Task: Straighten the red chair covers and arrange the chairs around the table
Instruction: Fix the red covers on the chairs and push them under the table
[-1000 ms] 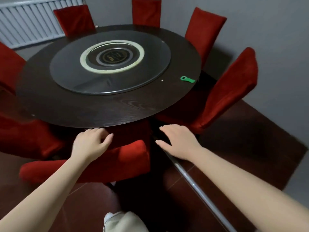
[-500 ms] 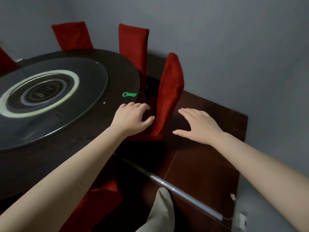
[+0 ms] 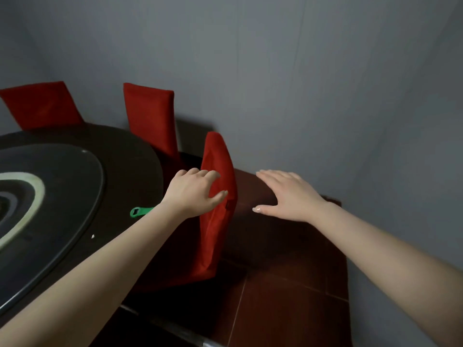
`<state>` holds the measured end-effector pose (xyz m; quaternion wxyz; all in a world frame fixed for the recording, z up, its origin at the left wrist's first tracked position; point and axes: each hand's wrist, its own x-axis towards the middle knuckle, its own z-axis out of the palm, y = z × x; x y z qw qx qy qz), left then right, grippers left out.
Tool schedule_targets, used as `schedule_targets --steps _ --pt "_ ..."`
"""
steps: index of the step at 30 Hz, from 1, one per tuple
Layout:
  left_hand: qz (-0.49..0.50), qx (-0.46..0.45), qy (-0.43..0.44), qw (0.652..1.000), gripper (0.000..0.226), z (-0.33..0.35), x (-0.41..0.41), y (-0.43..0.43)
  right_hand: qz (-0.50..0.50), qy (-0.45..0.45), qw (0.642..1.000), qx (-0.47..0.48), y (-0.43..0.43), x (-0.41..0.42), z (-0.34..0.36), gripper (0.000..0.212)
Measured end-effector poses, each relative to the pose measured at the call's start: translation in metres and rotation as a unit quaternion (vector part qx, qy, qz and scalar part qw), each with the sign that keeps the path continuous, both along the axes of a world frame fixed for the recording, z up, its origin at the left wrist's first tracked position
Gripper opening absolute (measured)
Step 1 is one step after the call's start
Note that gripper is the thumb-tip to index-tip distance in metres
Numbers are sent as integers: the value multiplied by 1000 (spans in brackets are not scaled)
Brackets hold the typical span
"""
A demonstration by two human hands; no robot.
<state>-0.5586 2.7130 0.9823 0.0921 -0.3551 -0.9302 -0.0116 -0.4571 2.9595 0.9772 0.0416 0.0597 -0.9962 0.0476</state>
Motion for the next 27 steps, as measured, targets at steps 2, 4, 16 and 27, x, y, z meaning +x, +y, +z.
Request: schedule_targets --steps 2,4,16,27 --pt "1 -8 -13 1000 60 -3 -20 17 -6 -6 1000 -14 14 -21 -4 95" --pt "-4 -19 -22 1000 62 -9 -39 34 -21 -10 999 -38 32 -41 -9 94" --pt "78 26 -45 996 65 -29 -182 155 59 -35 998 -16 176 -212 -6 94" --pt "269 57 -86 958 67 -46 -243 154 265 -77 961 -6 182 -374 -30 95"
